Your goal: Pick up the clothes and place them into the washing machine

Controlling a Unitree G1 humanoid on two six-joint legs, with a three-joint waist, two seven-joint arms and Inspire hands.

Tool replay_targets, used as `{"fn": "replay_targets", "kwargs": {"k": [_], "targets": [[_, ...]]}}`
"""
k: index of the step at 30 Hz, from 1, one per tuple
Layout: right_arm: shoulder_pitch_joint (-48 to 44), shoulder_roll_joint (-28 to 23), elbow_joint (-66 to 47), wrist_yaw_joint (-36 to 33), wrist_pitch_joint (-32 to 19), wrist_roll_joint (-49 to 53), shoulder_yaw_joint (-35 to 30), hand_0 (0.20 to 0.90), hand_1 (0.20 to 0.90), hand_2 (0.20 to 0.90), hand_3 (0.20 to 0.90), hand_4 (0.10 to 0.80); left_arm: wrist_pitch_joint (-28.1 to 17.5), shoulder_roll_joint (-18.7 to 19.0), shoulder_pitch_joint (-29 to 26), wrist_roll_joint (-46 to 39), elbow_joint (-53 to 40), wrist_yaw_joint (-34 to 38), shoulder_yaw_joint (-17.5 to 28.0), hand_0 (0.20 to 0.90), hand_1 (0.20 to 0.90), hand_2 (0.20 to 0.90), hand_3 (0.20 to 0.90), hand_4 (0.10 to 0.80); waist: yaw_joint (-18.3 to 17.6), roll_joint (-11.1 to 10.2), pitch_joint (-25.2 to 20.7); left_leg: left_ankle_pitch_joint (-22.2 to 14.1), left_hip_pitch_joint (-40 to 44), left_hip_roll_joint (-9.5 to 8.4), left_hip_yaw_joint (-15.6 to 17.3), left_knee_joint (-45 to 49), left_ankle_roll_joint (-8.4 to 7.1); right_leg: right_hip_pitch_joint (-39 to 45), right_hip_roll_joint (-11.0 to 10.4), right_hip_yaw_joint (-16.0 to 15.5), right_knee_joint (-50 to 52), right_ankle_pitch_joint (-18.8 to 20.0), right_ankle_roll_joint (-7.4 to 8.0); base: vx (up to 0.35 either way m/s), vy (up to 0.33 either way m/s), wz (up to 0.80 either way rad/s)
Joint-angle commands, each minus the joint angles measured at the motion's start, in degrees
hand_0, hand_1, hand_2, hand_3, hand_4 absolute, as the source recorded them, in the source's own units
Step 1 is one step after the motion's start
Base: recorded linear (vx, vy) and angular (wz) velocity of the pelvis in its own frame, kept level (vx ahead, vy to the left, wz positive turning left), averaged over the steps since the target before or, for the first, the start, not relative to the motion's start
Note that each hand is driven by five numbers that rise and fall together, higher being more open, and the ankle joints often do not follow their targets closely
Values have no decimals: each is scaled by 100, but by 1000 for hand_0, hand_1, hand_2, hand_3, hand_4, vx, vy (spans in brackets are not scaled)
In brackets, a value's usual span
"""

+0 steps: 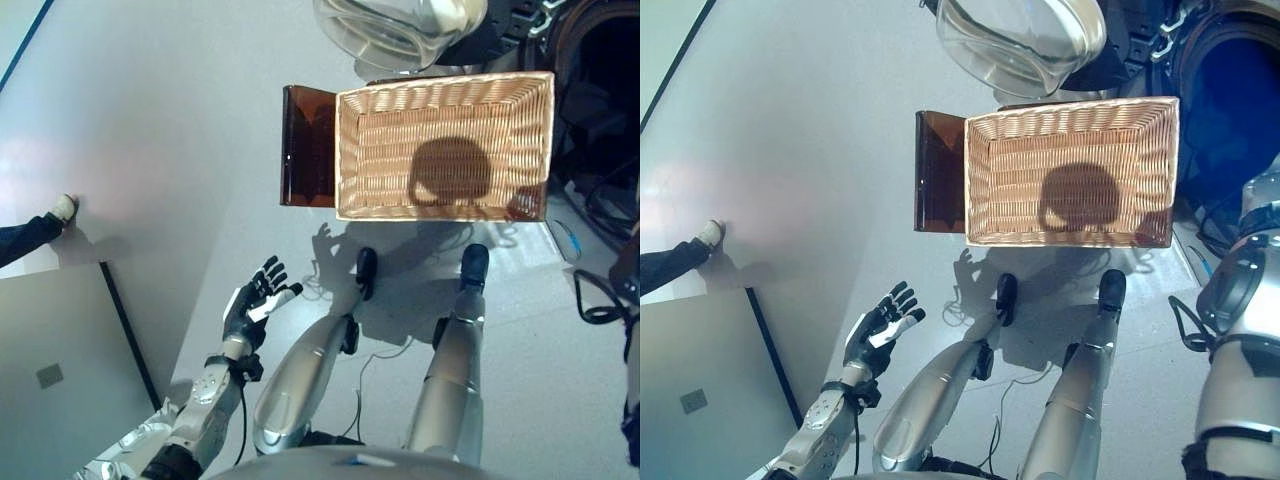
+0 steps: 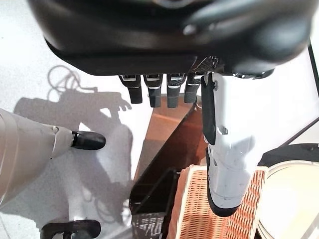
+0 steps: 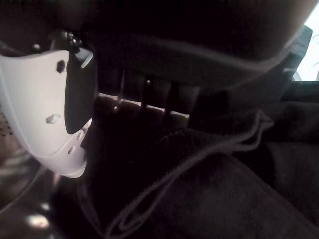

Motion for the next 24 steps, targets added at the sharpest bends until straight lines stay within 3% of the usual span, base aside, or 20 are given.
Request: {"fn": "replay_targets", "kwargs": {"k": [1,11,15,24], "targets": [[62,-1846,-913,-42,-612,-474,1114,200,200,200,200,300,-279,284,691,-122,-295,-18,101,900,900,900,900,800,-359,320,-521,89,-454,298,98,184,-611,108,614,-128,530,-856,-473,5,3,-10],[209,-1665,-975,-46,-543,-591,991,200,200,200,200,300,-262,256,713,-143,-219,-23,155,900,900,900,900,800,-393,346,-621,37,-418,271,113,202,-587,92,663,-86,609,-886,-488,2,0,-1],[82,-1402,-957,454,-219,-761,1459,200,200,200,200,300,-309,343,634,-276,-313,-86,79,900,900,900,900,800,-391,286,-342,-71,-501,271,166,404,-569,-7,660,-50,771,-982,-496,-19,-40,-6],[-425,-1081,-669,815,228,-1290,2306,200,200,200,200,300,-320,390,667,-352,-701,-214,-114,900,900,900,900,800,-413,308,169,-276,-1149,452,317,1211,-617,-631,704,-63,1432,-1113,-606,-45,-77,1]]}}
